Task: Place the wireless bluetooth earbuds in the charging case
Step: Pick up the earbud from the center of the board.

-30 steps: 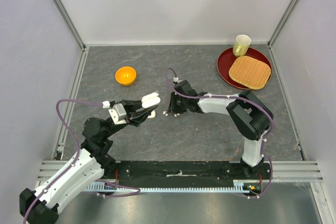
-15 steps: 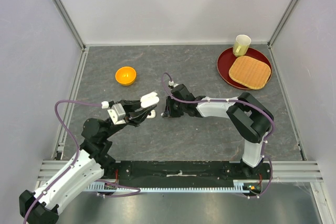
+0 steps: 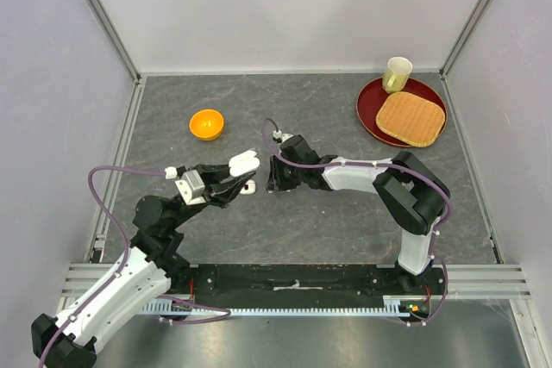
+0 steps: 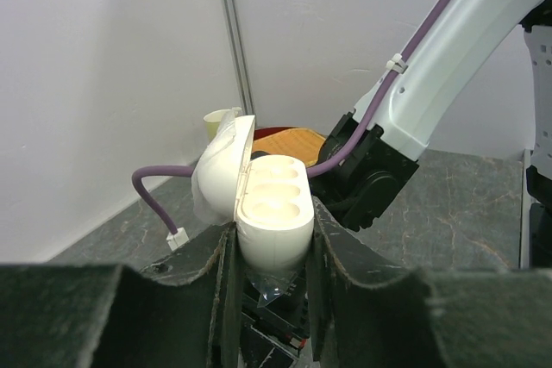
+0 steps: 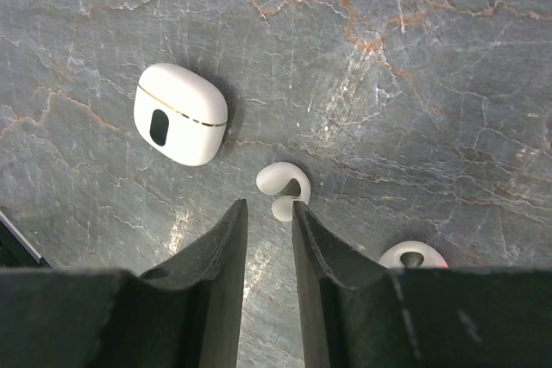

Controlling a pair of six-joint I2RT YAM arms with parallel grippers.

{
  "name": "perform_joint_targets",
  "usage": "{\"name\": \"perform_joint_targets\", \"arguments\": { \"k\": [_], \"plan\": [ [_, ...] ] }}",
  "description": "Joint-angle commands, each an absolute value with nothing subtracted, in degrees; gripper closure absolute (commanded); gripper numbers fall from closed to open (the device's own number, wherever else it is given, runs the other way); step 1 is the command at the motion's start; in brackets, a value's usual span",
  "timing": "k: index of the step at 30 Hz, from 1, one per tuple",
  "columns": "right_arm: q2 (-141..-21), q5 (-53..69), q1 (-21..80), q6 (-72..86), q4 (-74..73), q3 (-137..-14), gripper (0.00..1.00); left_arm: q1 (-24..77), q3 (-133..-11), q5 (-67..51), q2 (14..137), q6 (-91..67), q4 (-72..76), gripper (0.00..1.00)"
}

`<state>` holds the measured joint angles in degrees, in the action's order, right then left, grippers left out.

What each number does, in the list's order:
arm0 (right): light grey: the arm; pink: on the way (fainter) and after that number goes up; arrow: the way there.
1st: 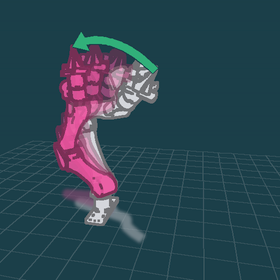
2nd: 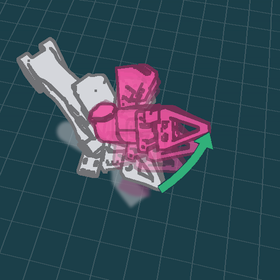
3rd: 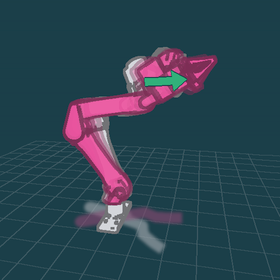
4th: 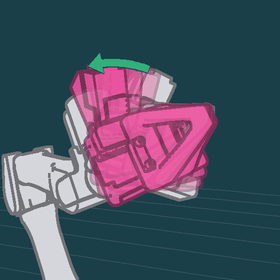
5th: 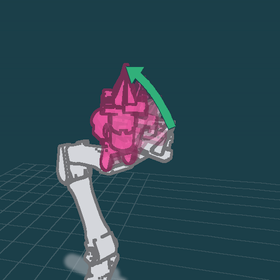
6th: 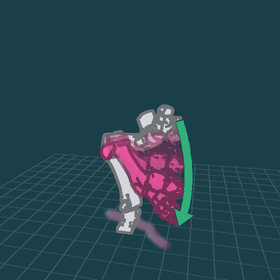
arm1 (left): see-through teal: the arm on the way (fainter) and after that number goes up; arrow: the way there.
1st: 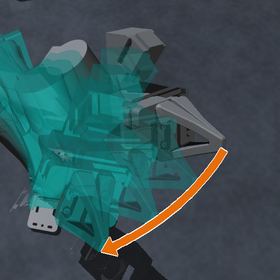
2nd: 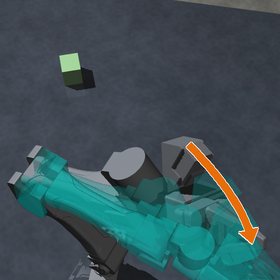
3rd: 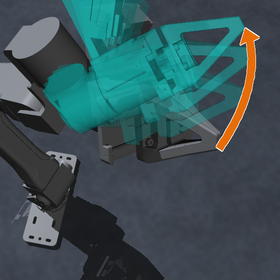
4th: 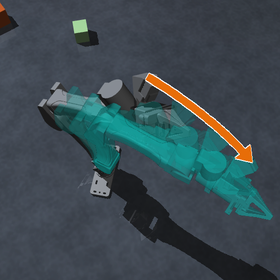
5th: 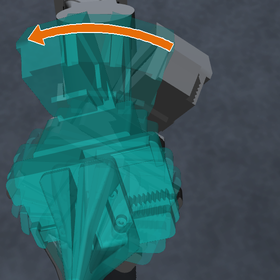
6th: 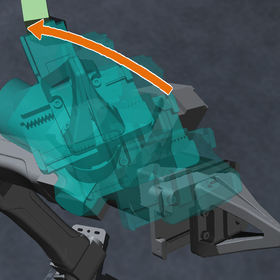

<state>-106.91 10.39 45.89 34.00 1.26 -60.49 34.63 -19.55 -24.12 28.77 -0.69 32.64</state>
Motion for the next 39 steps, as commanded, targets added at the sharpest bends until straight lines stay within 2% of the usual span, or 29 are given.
{"name": "perform_joint_targets", "arguments": {
  "k": [1, 39],
  "plan": [
    [-105.4, 10.3, 45.4, 31.7, 2.5, -63.4, 0.65, 34.8, -19.5, -22.8, 27.5, 1.8, 33.7, 0.98],
    [-111.4, 15.5, 43.7, 32.1, 3.9, -63.5, 0.66, 34.8, -20.2, -22.8, 28.2, 2.2, 33.6, 0.98]
  ]
}}
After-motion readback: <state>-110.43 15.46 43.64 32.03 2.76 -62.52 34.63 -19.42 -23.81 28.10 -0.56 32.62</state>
